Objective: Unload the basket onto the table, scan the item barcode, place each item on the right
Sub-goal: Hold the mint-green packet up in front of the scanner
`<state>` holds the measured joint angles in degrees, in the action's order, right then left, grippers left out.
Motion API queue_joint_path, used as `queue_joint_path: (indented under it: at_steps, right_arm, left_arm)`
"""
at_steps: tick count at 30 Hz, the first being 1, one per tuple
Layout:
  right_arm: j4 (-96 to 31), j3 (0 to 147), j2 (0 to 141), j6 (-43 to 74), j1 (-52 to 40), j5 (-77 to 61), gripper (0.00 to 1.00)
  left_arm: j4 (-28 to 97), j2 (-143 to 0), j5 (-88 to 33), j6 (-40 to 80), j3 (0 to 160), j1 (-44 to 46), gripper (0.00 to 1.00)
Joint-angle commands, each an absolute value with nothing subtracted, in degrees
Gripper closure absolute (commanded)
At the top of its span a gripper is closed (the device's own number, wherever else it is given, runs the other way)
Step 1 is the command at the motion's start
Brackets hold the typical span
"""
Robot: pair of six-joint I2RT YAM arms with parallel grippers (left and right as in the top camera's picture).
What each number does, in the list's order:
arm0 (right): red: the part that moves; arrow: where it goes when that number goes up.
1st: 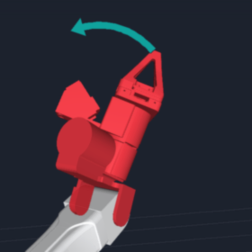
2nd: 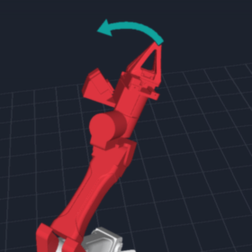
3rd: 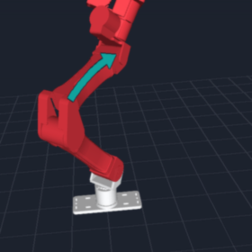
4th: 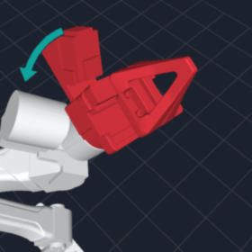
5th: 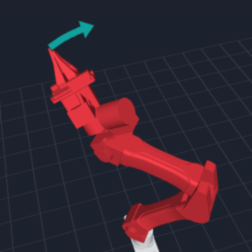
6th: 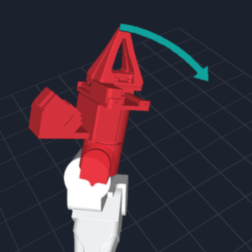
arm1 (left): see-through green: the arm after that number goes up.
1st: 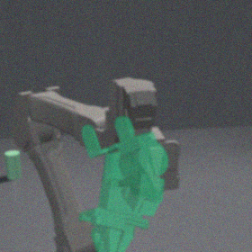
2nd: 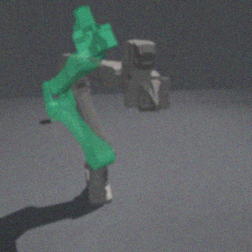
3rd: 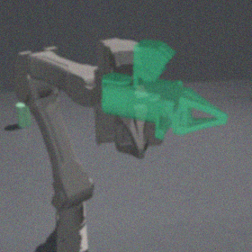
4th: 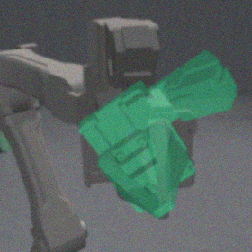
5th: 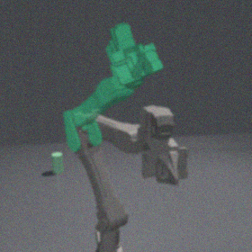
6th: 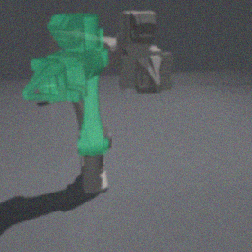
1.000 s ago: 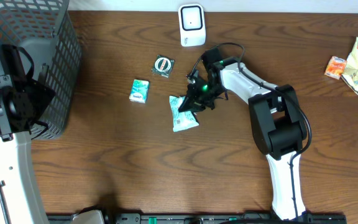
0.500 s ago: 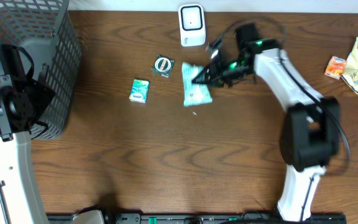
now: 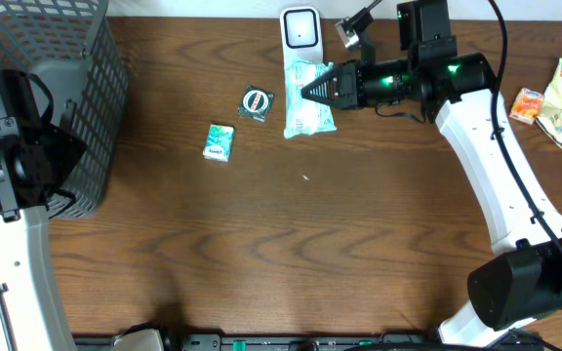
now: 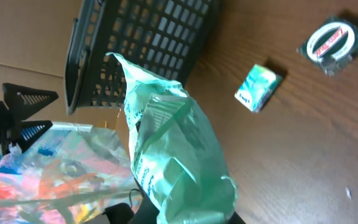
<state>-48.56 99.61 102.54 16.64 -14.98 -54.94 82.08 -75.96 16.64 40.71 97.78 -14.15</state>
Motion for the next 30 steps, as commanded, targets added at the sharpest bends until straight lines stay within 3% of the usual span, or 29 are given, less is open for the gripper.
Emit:
queue_joint_path:
  at_steps: [1,30]
  right_arm:
    - [-48.9,99.5,102.7,17.8,-16.3,-55.4,0.99]
    - [-49.1,99.5,102.7,19.7,-17.0,-52.8,0.99]
  left_arm:
    - [82.2,-75.5,17.2,41.2,97.7,-14.5,0.02]
    - [82.2,-75.5,17.2,41.2,97.7,-14.5,0.02]
